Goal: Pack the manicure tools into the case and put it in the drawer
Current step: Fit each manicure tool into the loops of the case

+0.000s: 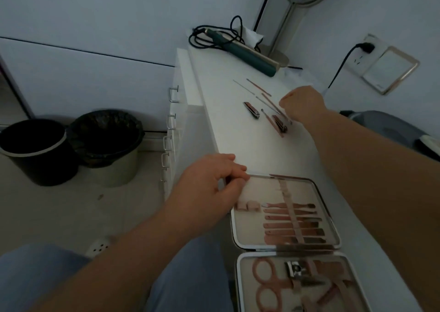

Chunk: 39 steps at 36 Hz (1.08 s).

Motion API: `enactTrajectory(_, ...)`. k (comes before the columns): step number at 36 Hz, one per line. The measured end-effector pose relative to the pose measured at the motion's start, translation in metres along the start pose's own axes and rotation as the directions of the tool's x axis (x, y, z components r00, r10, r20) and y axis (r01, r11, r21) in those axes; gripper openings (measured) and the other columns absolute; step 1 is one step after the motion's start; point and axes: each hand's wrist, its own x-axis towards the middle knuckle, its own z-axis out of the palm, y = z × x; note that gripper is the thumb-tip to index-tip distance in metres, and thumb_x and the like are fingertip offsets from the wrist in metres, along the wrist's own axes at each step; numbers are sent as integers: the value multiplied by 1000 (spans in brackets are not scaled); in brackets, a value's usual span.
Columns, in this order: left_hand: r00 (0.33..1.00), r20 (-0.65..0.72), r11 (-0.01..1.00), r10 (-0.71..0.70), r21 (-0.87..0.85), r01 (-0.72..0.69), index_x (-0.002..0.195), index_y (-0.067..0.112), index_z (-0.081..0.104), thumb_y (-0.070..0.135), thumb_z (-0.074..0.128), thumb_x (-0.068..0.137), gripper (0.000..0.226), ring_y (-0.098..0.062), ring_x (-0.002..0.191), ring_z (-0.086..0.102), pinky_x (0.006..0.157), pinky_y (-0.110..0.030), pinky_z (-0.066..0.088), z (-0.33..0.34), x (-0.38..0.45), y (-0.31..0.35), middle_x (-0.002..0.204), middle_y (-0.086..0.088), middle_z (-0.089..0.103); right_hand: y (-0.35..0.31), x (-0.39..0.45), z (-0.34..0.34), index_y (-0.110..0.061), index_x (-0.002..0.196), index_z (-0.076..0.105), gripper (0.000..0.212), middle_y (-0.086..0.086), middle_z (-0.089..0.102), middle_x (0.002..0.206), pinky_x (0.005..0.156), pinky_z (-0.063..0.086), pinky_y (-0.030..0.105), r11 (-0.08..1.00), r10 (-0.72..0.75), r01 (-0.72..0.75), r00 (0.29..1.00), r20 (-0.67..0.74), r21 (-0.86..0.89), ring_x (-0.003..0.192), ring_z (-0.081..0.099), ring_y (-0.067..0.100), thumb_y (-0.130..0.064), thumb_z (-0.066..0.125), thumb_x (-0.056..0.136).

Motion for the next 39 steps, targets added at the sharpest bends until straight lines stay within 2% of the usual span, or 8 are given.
enactTrajectory(2, 1000, 6, 1000, 4, -20, -4, 82, 23, 71, 12, 65, 79, 14, 7, 106, 48, 90, -1, 31, 0, 1, -2, 90, 19, 63, -1, 9, 3, -4, 93, 62, 21, 4, 59, 95, 89, 43, 28, 978, -109, 107, 994, -1, -179, 98, 55, 19, -2, 42, 90)
enactTrajectory(5, 1000, -6, 999, 18, -49, -18, 80, 23, 72, 20, 62, 75, 12, 9, 105, 50, 91, -5, 34, 0, 2, -5, 88, 20, 63, -5, 19, 7, -12, 121, 59, 33, 7, 53, 132, 95, 37, 27, 995, -100, 99, 994, -47, -19, 116, 50, 23, -13, 41, 93)
enactTrajectory(11, 998, 20, 997, 59, -48, -58, 85, 28, 71, 30, 57, 77, 16, 7, 109, 49, 94, -17, 39, -3, 2, -10, 91, 27, 61, -16, 33, 18, -11, 137, 39, 40, 12, 38, 145, 106, 31, 36, 995, -88, 85, 993, 80, 44, 127, 39, 30, -15, 29, 98)
enactTrajectory(18, 998, 25, 998, 60, -35, -59, 84, 30, 70, 31, 55, 78, 16, 9, 111, 45, 94, -13, 37, -3, 1, -11, 92, 29, 60, -11, 30, 7, -4, 114, 60, 31, 11, 59, 121, 95, 46, 35, 996, -76, 78, 996, 54, -34, 111, 55, 25, -4, 38, 93)
enactTrajectory(23, 997, 3, 996, 72, -46, -72, 83, 30, 70, 28, 57, 77, 14, 7, 111, 47, 93, -12, 36, -1, 1, -12, 90, 30, 59, -7, 35, 2, -5, 105, 66, 28, 9, 63, 113, 98, 42, 36, 984, -29, 33, 999, 28, -176, 105, 56, 25, -18, 47, 89)
enactTrajectory(25, 998, 4, 997, 67, -49, -67, 83, 30, 70, 28, 58, 77, 14, 6, 110, 48, 93, -13, 37, -1, 2, -13, 91, 29, 60, -9, 39, 2, -2, 83, 65, 22, 9, 62, 89, 74, 48, 29, 987, -13, 16, 1000, 17, -159, 83, 59, 23, -22, 54, 83)
enactTrajectory(28, 997, 1, 996, 73, -55, -73, 83, 29, 70, 27, 58, 77, 13, 6, 109, 48, 93, -13, 37, -2, 1, -13, 91, 23, 63, -11, 39, 1, -11, 55, 39, 33, 3, 40, 61, 47, 27, 23, 987, 53, -50, 999, 13, -149, 54, 37, 15, -21, 58, 80)
enactTrajectory(39, 996, -5, 994, 84, -74, -84, 83, 25, 71, 25, 58, 77, 15, 4, 109, 48, 92, -10, 35, -2, 1, -13, 93, 15, 67, -12, 44, 1, -7, 64, 41, 27, 6, 40, 64, 48, 31, 23, 991, 30, -21, 997, 66, -130, 61, 44, 21, -15, 53, 86)
